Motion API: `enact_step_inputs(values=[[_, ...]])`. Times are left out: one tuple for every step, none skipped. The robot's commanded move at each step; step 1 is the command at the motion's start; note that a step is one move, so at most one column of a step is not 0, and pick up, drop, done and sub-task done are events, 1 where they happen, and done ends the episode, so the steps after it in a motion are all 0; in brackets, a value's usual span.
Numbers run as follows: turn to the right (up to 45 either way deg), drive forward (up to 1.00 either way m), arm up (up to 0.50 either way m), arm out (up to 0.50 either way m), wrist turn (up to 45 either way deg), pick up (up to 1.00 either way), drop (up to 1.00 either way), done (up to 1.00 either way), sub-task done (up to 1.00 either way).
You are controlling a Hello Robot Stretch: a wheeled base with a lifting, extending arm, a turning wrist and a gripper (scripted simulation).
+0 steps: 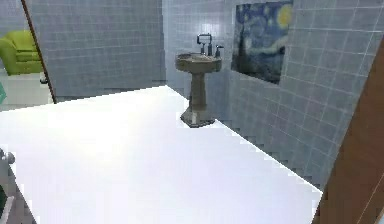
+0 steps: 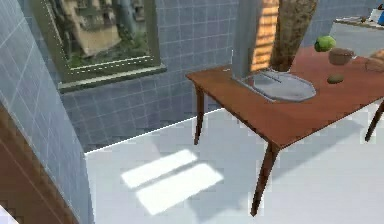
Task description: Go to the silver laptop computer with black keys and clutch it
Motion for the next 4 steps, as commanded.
enact_step_inputs(values=[[-27.0, 0.00, 0.00, 0.00, 0.0, 0.00, 0.00, 0.00, 0.00], [0.0, 1.00, 0.00, 0.00, 0.0, 0.00, 0.00, 0.00, 0.00], [0.0, 0.25, 0.00, 0.00, 0.0, 0.00, 0.00, 0.00, 0.00], [-15.0, 0.00, 0.00, 0.00, 0.0, 0.00, 0.00, 0.00, 0.00]])
